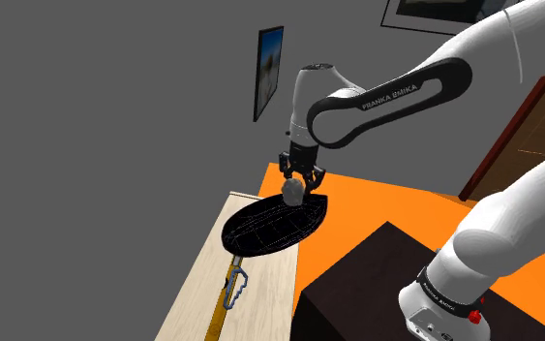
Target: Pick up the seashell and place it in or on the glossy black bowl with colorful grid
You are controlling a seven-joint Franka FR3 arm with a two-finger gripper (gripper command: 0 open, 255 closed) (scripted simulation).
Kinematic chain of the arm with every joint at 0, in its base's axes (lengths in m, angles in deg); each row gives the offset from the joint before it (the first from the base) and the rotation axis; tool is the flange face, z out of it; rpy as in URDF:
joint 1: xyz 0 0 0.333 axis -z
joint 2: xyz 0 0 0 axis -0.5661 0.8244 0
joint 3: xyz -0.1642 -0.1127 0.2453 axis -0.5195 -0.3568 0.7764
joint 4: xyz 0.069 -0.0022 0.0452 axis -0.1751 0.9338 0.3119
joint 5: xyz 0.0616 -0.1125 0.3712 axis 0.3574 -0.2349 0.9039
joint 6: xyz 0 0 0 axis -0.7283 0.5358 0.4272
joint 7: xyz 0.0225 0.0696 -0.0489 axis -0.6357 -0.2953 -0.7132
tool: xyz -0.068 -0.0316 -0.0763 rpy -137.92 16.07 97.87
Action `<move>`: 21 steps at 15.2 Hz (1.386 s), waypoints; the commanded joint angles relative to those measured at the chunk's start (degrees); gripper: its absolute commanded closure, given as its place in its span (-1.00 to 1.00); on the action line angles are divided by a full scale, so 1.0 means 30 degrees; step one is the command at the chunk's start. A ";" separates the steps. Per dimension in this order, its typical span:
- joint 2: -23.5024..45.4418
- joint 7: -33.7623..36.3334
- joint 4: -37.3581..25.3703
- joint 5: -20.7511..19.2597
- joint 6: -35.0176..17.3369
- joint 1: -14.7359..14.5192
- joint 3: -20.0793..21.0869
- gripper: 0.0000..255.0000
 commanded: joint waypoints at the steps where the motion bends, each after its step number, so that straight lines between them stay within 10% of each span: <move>1: -0.0216 0.0007 0.0605 0.0148 -0.0399 -0.0089 0.0030 1.00; 19: 0.1838 0.0744 0.1814 -0.0644 -0.3549 0.0151 0.0448 1.00; 20: 0.1838 0.0744 0.1814 -0.0644 -0.3549 0.0151 0.0448 -1.00; 21: 0.1837 0.0743 0.1814 -0.0644 -0.3549 0.0151 0.0448 -1.00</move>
